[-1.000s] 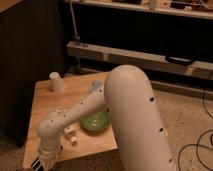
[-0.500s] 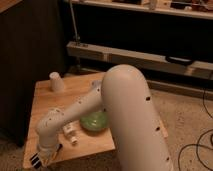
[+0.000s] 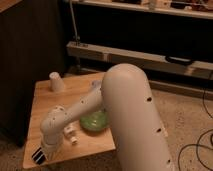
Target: Push the eraser across the table
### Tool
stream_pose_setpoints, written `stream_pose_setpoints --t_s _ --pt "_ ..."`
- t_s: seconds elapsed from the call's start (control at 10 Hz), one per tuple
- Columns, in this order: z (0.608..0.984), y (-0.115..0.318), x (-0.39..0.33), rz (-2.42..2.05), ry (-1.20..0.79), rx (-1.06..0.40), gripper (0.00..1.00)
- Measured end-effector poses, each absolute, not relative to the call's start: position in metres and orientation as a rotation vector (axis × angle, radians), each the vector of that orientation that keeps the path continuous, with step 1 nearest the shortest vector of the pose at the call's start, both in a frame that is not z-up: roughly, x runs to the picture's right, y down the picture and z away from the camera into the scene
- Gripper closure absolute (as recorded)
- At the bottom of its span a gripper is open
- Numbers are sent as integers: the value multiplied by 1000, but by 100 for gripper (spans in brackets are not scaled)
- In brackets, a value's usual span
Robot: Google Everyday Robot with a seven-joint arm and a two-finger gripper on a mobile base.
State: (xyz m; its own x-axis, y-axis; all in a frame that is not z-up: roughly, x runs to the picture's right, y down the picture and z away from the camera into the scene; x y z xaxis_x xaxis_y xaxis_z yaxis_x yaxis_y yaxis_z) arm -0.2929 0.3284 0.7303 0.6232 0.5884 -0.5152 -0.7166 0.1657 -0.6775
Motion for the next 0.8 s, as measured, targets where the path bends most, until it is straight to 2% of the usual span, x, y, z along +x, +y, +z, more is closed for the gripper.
stream_pose_setpoints --t_s 0.8 --pt "748 310 -319 923 62 -1035 100"
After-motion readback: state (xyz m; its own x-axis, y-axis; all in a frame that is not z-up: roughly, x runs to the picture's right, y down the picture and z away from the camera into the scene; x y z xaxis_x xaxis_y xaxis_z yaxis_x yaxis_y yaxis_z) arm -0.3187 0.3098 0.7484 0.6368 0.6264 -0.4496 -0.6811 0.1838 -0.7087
